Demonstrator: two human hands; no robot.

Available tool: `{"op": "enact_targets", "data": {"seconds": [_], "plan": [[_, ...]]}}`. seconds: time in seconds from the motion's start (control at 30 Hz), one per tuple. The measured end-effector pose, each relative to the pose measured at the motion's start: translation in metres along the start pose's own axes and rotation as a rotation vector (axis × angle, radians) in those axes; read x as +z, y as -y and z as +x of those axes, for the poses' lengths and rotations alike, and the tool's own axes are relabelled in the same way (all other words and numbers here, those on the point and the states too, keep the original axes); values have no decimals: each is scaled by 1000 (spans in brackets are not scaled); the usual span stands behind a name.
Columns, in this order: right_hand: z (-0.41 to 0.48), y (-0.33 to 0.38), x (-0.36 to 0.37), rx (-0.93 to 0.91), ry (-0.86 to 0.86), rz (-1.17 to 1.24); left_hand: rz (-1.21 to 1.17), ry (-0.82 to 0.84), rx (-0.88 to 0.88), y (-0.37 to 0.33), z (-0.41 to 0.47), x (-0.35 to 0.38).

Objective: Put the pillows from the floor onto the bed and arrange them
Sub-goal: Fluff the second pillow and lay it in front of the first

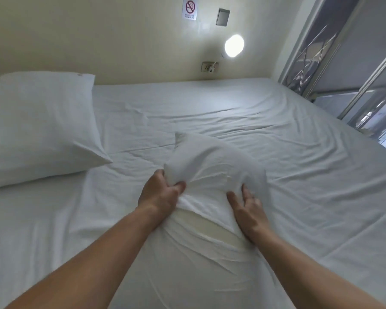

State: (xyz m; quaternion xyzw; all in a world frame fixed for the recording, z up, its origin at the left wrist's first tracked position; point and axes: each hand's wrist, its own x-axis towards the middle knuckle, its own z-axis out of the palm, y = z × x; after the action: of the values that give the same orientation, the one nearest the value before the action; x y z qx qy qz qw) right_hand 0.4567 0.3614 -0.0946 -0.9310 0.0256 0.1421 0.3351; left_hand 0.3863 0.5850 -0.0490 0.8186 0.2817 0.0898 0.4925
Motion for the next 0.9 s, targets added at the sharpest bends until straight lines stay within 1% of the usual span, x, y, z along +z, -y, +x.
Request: {"op": "enact_targets", "data": {"seconds": [0.07, 0.1, 0.13, 0.2, 0.23, 0.27, 0.3, 0.33, 0.37, 0.4, 0.43, 0.47, 0.53, 0.57, 0.6, 0.67, 0.7, 0.77, 0.83, 0.9], "plan": [[-3, 44, -1, -125, 6, 128, 47, -61, 133, -50, 5, -33], [-7, 68, 1, -177, 36, 214, 114, -75, 202, -74, 6, -51], [-13, 91, 6, -199, 102, 341, 207, -82, 269, -94, 5, -67], [-25, 131, 14, -140, 296, 637, 446, -67, 369, -122, -4, -91], [-31, 146, 15, -97, 371, 745, 569, -36, 382, -129, -11, -99], [-35, 158, 13, -82, 396, 792, 659, 22, 366, -131, -18, -103], [-37, 165, 9, -81, 386, 812, 686, 128, 307, -129, -24, -104], [-36, 167, 5, -79, 352, 824, 640, 284, 207, -124, -30, -104], [-33, 165, 0, -79, 299, 822, 546, 465, 79, -119, -35, -102], [-27, 160, -5, -97, 232, 774, 452, 601, -23, -112, -35, -100], [-22, 152, -10, -132, 160, 678, 401, 638, -53, -104, -32, -99], [-19, 141, -13, -165, 106, 564, 378, 575, -29, -95, -27, -99], [-20, 117, -10, -174, 89, 407, 424, 279, 47, -68, -14, -104], [-24, 106, -4, -157, 104, 351, 486, 175, 41, -48, -10, -109], [-30, 98, 5, -140, 122, 300, 561, 124, -3, -25, -7, -115], [-41, 88, 25, -91, 185, 240, 705, 104, -170, 29, -6, -132], [-46, 87, 37, -58, 223, 247, 741, 87, -258, 56, -5, -142], [-51, 89, 60, 10, 301, 276, 729, 25, -387, 101, -2, -164], [-48, 93, 84, 46, 370, 272, 690, -17, -440, 133, 2, -186], [-41, 105, 108, 54, 414, 284, 644, 5, -439, 155, 9, -202]]}}
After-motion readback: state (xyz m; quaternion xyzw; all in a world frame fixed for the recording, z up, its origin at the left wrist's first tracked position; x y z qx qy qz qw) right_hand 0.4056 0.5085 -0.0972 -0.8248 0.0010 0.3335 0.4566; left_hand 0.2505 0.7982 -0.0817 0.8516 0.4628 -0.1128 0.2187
